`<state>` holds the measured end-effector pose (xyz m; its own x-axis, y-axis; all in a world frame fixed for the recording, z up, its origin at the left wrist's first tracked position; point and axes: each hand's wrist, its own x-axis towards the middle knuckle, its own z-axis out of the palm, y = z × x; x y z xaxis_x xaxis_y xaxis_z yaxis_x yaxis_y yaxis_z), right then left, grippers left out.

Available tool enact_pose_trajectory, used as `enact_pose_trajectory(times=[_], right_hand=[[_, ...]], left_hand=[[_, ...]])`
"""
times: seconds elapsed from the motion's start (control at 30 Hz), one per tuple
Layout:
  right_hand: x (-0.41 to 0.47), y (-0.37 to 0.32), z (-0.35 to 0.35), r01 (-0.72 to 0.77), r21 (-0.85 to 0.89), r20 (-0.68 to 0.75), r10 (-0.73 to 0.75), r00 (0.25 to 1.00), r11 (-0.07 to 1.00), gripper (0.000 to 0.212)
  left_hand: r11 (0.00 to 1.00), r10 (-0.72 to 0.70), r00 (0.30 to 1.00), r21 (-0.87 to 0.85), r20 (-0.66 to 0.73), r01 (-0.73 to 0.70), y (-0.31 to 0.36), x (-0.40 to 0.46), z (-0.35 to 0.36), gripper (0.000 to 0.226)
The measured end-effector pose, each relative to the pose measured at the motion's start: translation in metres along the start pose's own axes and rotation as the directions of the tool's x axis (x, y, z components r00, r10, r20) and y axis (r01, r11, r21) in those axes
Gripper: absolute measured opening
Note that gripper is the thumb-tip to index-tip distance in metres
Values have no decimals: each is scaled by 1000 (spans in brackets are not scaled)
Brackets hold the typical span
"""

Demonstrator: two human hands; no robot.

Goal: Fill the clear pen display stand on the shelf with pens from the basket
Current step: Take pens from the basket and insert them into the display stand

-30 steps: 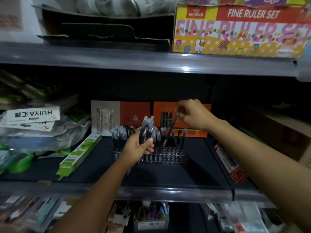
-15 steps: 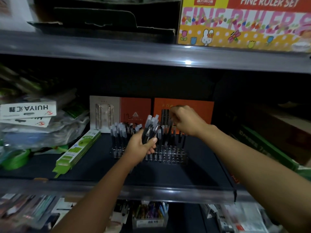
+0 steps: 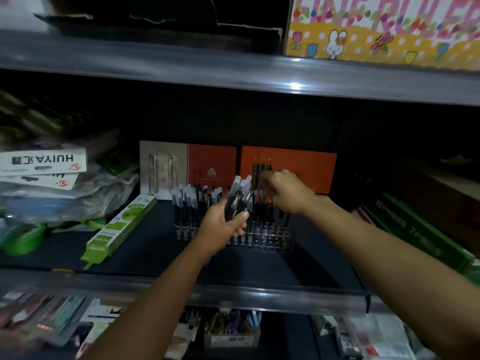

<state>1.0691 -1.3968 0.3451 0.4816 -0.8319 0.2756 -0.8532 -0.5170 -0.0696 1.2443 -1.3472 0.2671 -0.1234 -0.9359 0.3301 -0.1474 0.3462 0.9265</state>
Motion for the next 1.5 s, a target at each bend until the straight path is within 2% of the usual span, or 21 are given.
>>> enact_pose_trajectory(times=[0.17,0.4,0.5,0.6,0.77,1.03,1.23,1.33,1.5], right_hand=[[5,-1,10,17,32,53,-19,998,999,20],[10,-2,10,52,85,22,-54,998,995,20],[6,-4,0,71,179,-20,-68,997,981,15],[-2,-12,-16,85,307,21,-96,995,948,12],[-10,-24,-28,127,316,51,-151,987,940,15],[-16,-25,-38,25,347,37,-40,998,938,20],[-17,-16,-51,-71,438,-81,117,990,896,26],[-15,-16,-57,-103,452,-134,181,974,886,20],[-12,-17,-49,-109,407,-135,178,975,907,12]], left_hand=[[1000,-15,1000,-24,-1,15,-4,0,-1,11],[999,-16,1000,-31,5,16,-6,-2,-3,6],[999,-16,1000,-47,2,16,-6,-3,-5,4],[997,-19,1000,-76,-7,18,-5,-4,-4,8],[997,0,1000,-81,9,1,-1,-5,2,12],[998,-10,999,-58,42,12,0,-10,5,10],[996,-66,997,-57,-28,64,-5,-10,-3,5],[995,-91,995,-31,-38,90,-9,-9,-6,6],[995,-96,995,-6,-20,96,-9,-7,-3,5]])
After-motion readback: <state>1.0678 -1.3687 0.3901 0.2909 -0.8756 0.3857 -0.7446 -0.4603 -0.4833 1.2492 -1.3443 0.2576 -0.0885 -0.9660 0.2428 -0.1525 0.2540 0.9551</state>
